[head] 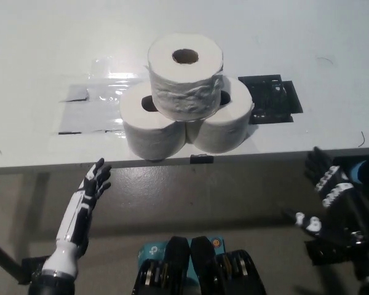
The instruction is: A few rolls of toilet paper are kept infront of the robot and the robot uses its right hand to lift one of the rolls and and places it on top of the other rolls to stack it.
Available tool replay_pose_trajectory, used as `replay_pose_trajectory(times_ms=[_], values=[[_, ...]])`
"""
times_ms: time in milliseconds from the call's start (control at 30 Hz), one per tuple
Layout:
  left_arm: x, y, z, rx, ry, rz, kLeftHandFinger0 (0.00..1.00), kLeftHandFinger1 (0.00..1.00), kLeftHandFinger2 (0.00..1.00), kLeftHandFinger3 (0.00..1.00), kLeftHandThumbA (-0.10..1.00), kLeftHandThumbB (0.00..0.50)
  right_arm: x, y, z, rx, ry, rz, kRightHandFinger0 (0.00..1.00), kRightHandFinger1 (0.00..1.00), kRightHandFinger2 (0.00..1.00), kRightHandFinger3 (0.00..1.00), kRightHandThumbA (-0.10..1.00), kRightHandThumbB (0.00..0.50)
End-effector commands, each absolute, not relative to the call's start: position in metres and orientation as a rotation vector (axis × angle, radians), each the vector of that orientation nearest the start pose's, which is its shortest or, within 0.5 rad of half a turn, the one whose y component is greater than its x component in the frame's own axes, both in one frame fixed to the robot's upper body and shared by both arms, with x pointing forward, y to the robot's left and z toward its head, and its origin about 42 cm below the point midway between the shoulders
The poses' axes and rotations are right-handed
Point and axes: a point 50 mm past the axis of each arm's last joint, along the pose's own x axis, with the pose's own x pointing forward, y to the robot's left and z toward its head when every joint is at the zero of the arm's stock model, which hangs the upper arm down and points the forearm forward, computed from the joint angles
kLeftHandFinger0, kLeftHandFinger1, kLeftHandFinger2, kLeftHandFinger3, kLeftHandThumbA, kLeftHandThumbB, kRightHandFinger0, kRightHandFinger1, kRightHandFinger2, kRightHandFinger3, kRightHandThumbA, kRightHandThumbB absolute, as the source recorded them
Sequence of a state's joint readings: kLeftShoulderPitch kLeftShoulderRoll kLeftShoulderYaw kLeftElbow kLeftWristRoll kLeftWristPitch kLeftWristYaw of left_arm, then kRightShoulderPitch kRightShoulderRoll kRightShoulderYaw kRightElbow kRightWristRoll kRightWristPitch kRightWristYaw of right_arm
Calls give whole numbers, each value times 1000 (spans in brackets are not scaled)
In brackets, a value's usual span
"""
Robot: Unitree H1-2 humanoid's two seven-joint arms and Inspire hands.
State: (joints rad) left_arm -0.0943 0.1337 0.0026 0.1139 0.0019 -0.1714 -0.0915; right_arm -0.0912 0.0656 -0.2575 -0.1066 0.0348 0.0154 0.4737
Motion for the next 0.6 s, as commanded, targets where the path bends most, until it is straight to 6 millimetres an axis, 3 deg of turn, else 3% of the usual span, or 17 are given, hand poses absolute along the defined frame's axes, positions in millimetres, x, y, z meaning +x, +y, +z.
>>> replay_pose_trajectory(times_ms=[0, 100, 267, 567], values=[[305, 252, 117, 150, -230, -130, 1000, 1000, 1000, 1000, 1000, 121, 320, -205, 155, 15, -374, 240, 1000, 1000, 1000, 1000, 1000, 128], [299, 251, 114, 150, -227, -130, 1000, 1000, 1000, 1000, 1000, 81, 324, -195, 152, 12, -358, 260, 1000, 1000, 1000, 1000, 1000, 139], [286, 253, 107, 139, -210, -108, 1000, 1000, 1000, 1000, 1000, 72, 321, -182, 149, 33, -332, 276, 1000, 1000, 1000, 1000, 1000, 163], [271, 252, 95, 131, -192, -88, 1000, 1000, 1000, 1000, 1000, 66, 308, -176, 139, 17, -310, 295, 1000, 1000, 1000, 1000, 1000, 155]])
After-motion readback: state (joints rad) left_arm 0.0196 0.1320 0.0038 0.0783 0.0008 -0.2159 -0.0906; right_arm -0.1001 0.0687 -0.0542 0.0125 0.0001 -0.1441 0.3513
